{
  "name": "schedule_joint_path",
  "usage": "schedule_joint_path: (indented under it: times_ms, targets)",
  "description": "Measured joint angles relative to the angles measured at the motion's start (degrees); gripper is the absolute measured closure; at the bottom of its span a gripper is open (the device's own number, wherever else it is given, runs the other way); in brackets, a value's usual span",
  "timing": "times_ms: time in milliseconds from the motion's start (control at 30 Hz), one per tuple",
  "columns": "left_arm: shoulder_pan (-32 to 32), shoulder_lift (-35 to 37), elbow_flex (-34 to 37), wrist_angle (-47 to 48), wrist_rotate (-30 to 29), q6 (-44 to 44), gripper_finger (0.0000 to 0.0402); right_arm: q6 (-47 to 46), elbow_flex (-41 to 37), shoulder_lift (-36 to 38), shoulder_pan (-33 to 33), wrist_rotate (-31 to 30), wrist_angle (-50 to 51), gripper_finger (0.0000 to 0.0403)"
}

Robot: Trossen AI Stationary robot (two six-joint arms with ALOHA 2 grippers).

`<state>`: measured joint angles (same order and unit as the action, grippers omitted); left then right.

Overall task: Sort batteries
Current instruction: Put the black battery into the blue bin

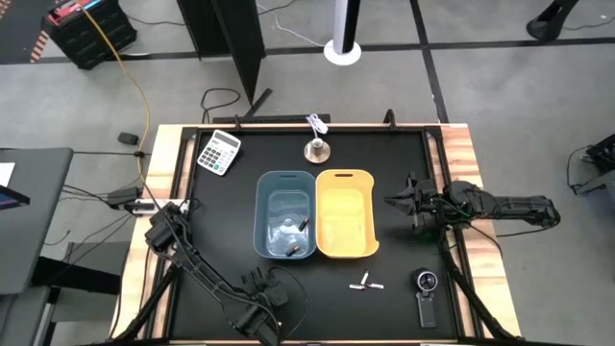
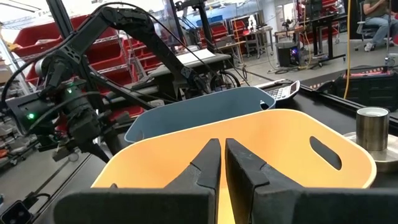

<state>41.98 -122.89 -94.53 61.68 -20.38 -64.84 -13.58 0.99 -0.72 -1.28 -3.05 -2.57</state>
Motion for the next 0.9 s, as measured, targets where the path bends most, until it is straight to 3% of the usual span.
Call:
schedule_joint_path:
  times_ms: [533, 900]
  targets:
    - [1.2, 4.6, -0.1, 0.6, -1.2, 0.8, 0.0353, 0.0, 0.0, 0.0, 0.0, 0.0, 0.0, 0.0360]
    - [0.9, 10.6, -0.1, -1.5, -10.2, 7.8, 0.0354, 0.0, 0.0, 0.0, 0.0, 0.0, 0.0, 0.0360]
